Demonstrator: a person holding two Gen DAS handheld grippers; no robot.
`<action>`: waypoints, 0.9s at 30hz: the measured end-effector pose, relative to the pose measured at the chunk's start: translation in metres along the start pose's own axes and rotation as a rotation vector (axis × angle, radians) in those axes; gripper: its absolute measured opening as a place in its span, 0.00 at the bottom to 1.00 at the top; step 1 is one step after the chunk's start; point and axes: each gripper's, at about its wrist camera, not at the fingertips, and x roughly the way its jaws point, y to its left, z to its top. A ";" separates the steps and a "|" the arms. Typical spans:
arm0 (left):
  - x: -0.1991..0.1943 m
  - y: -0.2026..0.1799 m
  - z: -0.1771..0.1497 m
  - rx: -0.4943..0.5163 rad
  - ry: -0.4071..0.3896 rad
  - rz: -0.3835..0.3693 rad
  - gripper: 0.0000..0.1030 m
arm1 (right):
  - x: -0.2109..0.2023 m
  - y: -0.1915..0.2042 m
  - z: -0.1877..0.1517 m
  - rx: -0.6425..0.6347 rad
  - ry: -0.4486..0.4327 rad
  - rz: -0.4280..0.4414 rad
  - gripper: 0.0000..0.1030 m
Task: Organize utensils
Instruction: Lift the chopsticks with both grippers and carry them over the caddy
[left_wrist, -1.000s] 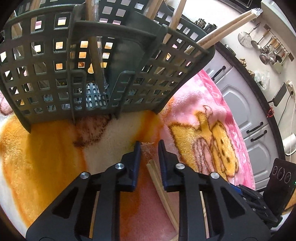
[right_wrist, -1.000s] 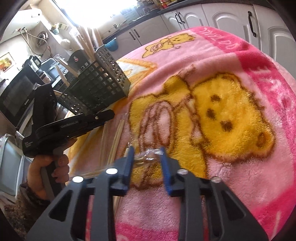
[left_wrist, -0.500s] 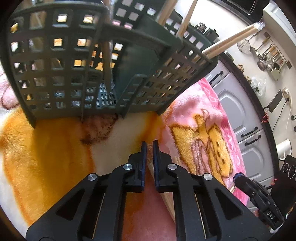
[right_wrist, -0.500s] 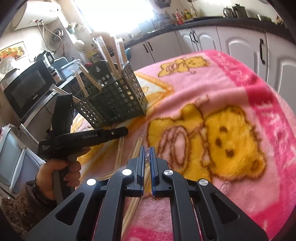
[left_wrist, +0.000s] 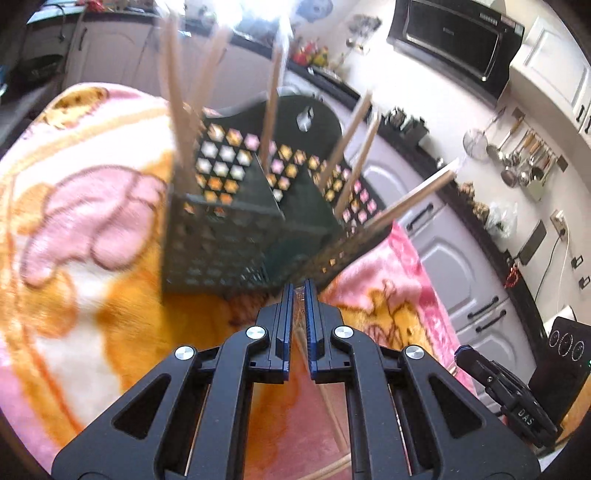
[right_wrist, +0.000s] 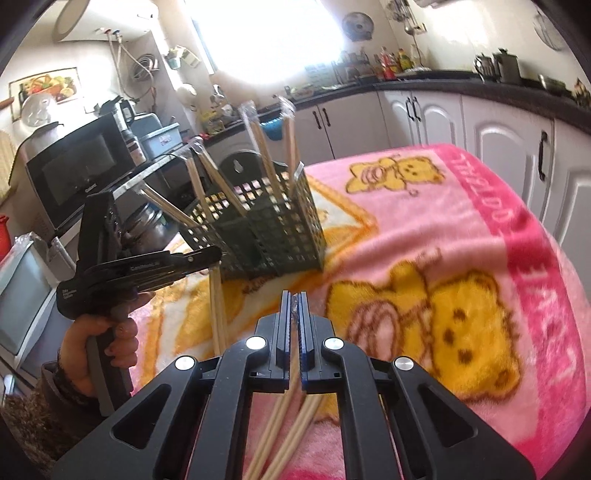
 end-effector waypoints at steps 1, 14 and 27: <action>-0.006 0.001 0.001 -0.003 -0.015 0.003 0.03 | -0.001 0.003 0.002 -0.006 -0.004 0.005 0.03; -0.063 0.010 0.019 -0.034 -0.164 0.005 0.02 | -0.018 0.052 0.045 -0.128 -0.105 0.094 0.02; -0.099 -0.020 0.041 0.038 -0.255 -0.060 0.02 | -0.037 0.081 0.074 -0.201 -0.195 0.138 0.02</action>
